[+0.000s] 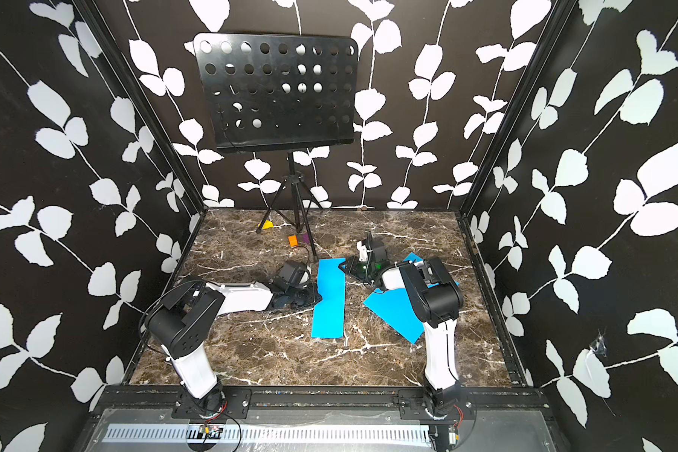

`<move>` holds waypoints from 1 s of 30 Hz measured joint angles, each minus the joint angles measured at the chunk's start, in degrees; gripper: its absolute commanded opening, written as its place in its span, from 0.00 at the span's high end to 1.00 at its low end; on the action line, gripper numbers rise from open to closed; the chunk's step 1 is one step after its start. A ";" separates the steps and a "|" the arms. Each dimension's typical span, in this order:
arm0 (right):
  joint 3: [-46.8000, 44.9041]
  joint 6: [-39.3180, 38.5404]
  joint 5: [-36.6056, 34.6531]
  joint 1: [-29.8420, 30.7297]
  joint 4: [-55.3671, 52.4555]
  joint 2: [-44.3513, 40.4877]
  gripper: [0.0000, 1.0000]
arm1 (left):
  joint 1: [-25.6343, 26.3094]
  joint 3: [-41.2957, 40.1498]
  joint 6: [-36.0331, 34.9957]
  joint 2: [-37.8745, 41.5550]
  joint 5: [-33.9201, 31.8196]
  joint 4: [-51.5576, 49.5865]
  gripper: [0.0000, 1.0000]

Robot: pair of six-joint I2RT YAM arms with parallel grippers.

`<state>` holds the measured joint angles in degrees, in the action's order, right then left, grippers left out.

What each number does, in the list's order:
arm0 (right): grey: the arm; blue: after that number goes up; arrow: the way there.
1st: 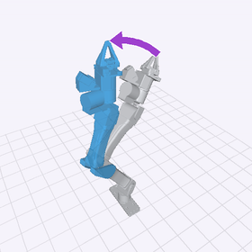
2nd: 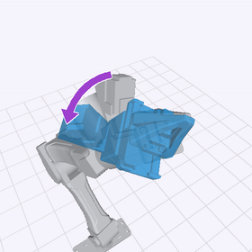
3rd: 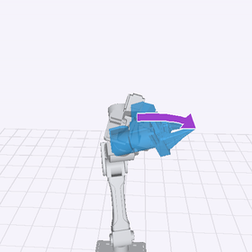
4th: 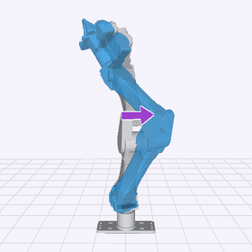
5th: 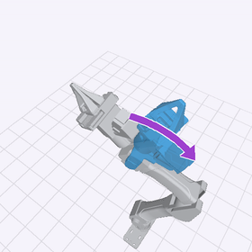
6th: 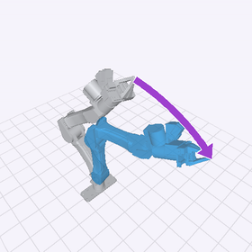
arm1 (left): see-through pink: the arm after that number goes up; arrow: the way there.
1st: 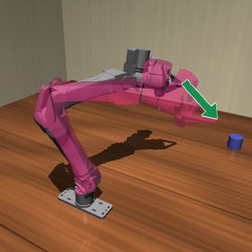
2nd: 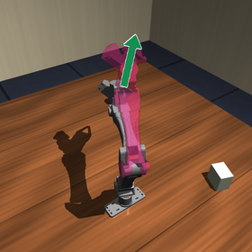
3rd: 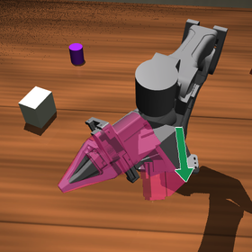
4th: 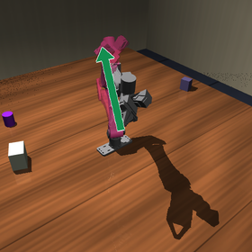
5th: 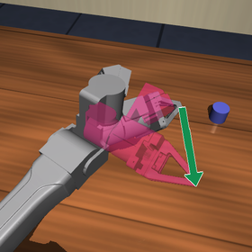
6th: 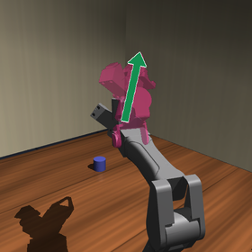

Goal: Fold the rectangular paper in half along the long edge
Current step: Fold the paper at the center of the board.

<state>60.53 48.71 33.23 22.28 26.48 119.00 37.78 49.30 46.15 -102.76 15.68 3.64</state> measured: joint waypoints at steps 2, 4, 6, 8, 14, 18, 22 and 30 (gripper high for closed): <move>0.00 0.24 -0.24 0.07 -0.72 0.11 1.00 | -0.04 0.48 -0.24 -0.09 0.00 -0.74 1.00; -0.09 0.39 -0.42 0.04 -1.01 0.11 0.89 | -0.07 0.59 -0.33 -0.13 0.07 -0.96 1.00; -0.66 0.66 -0.02 -0.02 0.04 -0.02 0.60 | -0.11 0.59 -0.33 -0.17 0.13 -0.96 1.00; -1.53 0.70 0.28 0.13 1.16 -1.33 0.55 | -0.17 0.59 -0.33 -0.22 0.24 -0.94 1.00; -6.97 0.26 0.00 0.98 -0.02 -5.68 0.83 | -0.35 0.35 0.22 -0.28 0.72 -0.46 1.00; -7.78 -0.57 -0.48 1.11 -2.84 -6.14 1.00 | -0.44 0.46 0.46 -0.44 1.03 -0.48 1.00; -7.96 -0.37 -0.66 1.09 -3.13 -6.29 0.73 | -0.50 0.48 0.74 -0.50 1.25 -0.37 1.00; -11.28 0.02 -0.13 2.25 -2.36 -9.90 0.81 | -0.50 0.48 0.81 -0.48 1.22 -0.37 1.00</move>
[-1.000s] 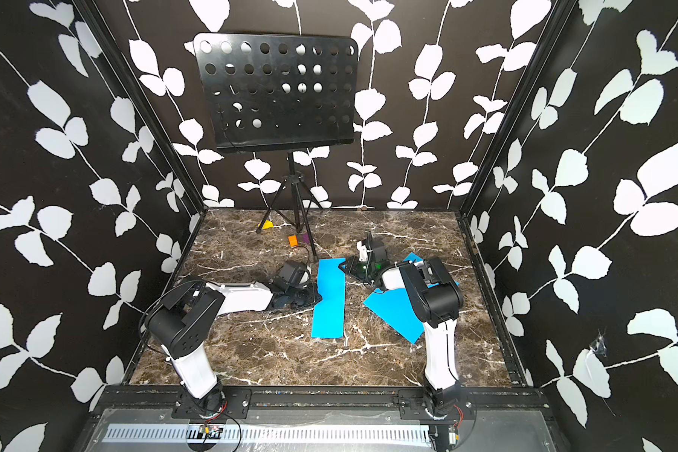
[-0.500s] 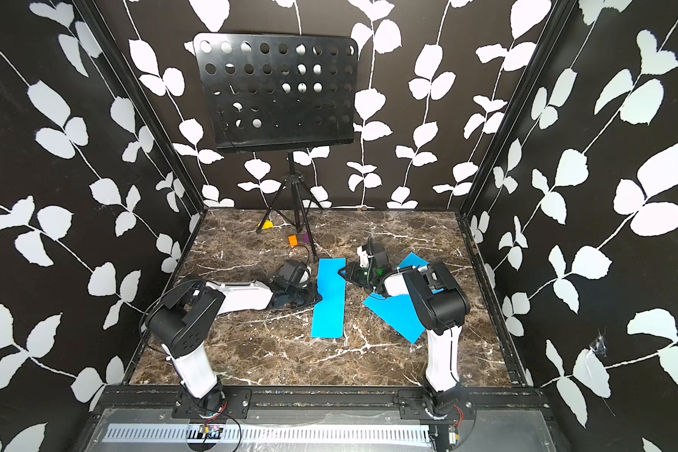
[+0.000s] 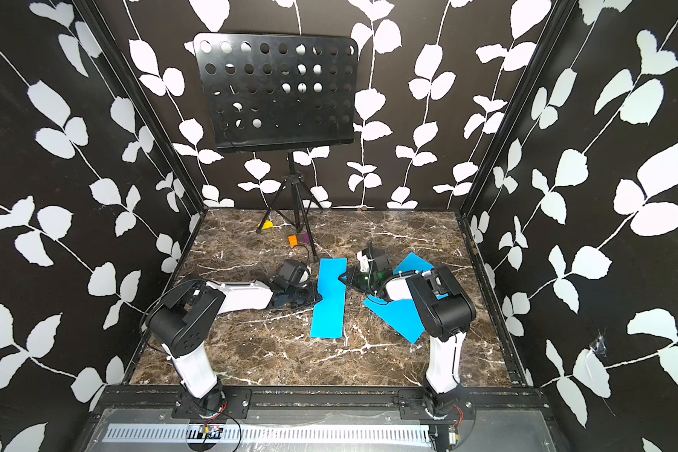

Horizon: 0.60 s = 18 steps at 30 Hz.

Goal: Fold the rectangular paper in half along the long edge
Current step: Fold the paper at the center of the board.

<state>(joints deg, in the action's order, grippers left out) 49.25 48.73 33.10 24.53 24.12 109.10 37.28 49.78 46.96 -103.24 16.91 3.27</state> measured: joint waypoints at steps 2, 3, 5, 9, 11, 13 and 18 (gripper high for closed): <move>-1.14 0.48 -0.15 0.39 -0.26 -0.50 0.98 | 0.00 0.00 0.02 0.00 0.00 0.02 1.00; -1.64 0.59 -0.35 0.68 -0.48 -0.70 1.00 | 0.00 0.00 0.00 0.00 0.00 0.02 1.00; -2.38 0.83 -0.85 1.01 -0.81 -1.09 1.00 | 0.00 0.00 0.02 0.00 0.00 0.04 1.00; -3.21 1.79 -1.22 1.09 -0.17 -1.27 0.70 | 0.00 -0.02 0.02 0.02 -0.02 0.04 1.00; -3.41 2.23 -0.85 1.44 1.14 -2.03 0.63 | 0.00 -0.04 0.00 0.07 -0.07 0.04 1.00; -3.91 2.56 -1.16 2.19 1.68 -2.82 0.65 | 0.02 -0.04 0.02 0.07 -0.11 0.04 1.00; -6.38 4.07 -1.53 3.63 2.08 -3.19 1.00 | 0.02 -0.07 0.02 0.09 -0.17 0.04 1.00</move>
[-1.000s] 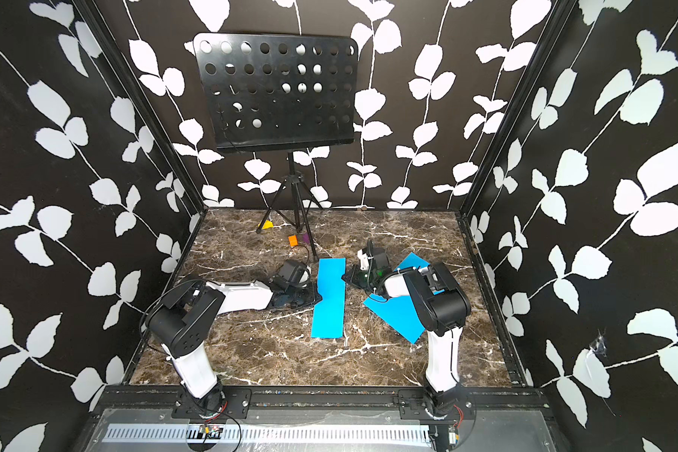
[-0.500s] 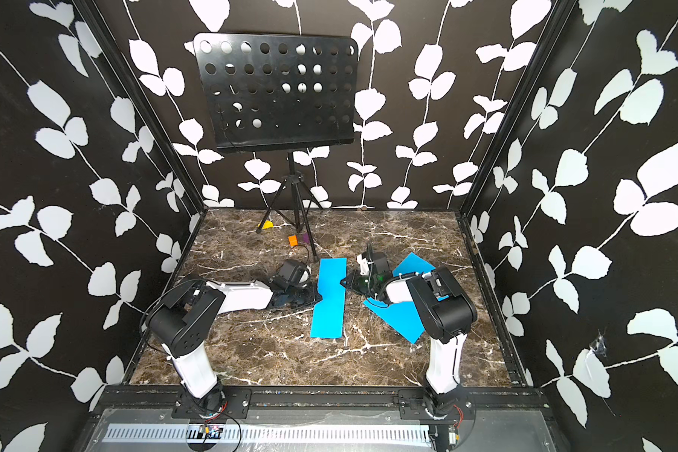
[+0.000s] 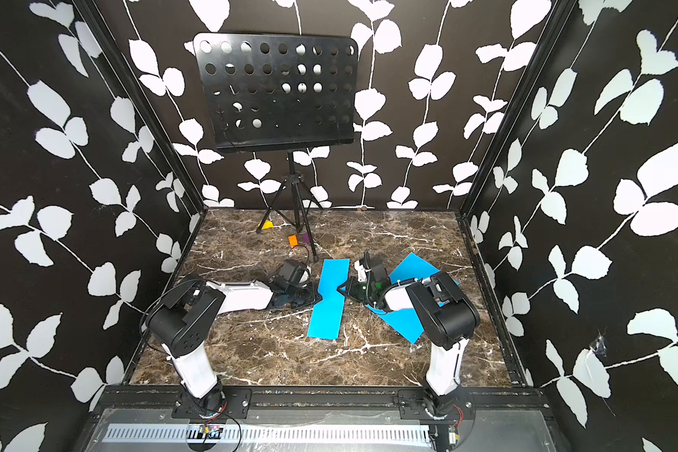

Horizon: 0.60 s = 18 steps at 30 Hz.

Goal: Fold the rectangular paper in half along the long edge
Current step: Fold the paper at the center of the board.

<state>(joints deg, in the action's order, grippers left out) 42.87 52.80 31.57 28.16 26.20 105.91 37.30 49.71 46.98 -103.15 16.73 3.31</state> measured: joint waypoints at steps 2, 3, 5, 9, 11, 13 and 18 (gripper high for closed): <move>-1.14 0.70 -0.37 0.39 0.00 -0.63 1.00 | 0.00 0.00 -0.02 0.00 -0.02 0.02 1.00; -1.40 0.76 -0.59 0.55 0.00 -1.01 1.00 | 0.00 0.00 -0.02 0.00 -0.02 0.02 1.00; -1.73 1.09 -1.16 0.85 -0.04 -1.77 0.82 | 0.00 0.00 -0.07 0.00 -0.02 0.02 1.00; -2.82 2.01 -2.16 1.55 0.35 -3.76 0.62 | 0.00 0.00 -0.07 0.00 -0.07 0.00 1.00; -3.54 2.43 -2.89 2.01 0.46 -4.74 0.65 | 0.00 0.00 -0.07 0.00 -0.07 0.02 1.00; -4.74 3.43 -3.54 2.62 0.90 -5.33 0.69 | 0.00 0.00 -0.04 0.00 -0.07 0.02 1.00; -7.39 6.10 -5.01 5.51 1.84 -6.38 1.00 | 0.00 0.00 -0.09 0.00 -0.07 0.02 1.00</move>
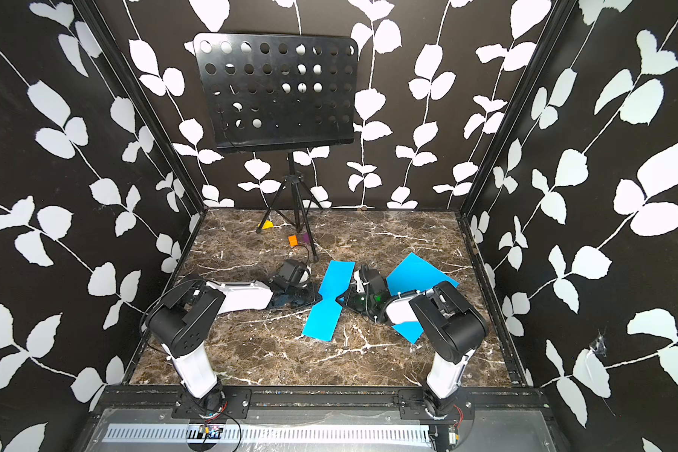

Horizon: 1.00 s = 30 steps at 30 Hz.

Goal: Fold the rectangular paper in half along the long edge
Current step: Fold the paper at the center of the board.

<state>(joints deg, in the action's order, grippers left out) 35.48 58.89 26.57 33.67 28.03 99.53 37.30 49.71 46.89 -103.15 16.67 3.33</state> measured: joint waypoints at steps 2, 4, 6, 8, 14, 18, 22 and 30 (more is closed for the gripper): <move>-0.81 0.59 -0.72 1.11 -0.09 -0.83 1.00 | 0.00 0.00 -0.07 0.00 -0.02 -0.02 1.00; -1.27 0.98 -1.64 1.90 -0.20 -1.68 0.92 | 0.00 0.00 -0.13 0.02 -0.07 -0.02 1.00; -1.53 1.33 -2.45 2.43 -0.31 -2.49 0.64 | 0.00 0.00 -0.22 0.07 -0.22 -0.04 1.00; -2.12 1.92 -3.10 2.80 -0.44 -3.34 0.60 | 0.00 0.00 -0.22 0.09 -0.44 -0.07 1.00; -4.74 4.59 -4.13 5.11 -0.59 -6.16 0.85 | 0.00 0.00 -0.22 0.15 -0.76 -0.09 1.00; -5.92 6.51 -4.66 7.43 -0.35 -6.49 1.00 | 0.00 0.00 -0.22 0.15 -0.83 -0.09 1.00; -5.92 7.96 -5.01 8.68 0.52 -6.49 0.72 | 0.02 -0.02 -0.22 0.20 -0.92 -0.09 1.00; -5.99 11.45 -5.03 12.26 3.23 -5.84 0.88 | 0.17 0.00 -0.22 0.33 -1.49 -0.24 1.00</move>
<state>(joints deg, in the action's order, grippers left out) 29.50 70.35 21.54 45.93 31.27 93.69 37.47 49.71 46.68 -102.83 15.18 3.09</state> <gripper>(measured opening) 0.282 0.047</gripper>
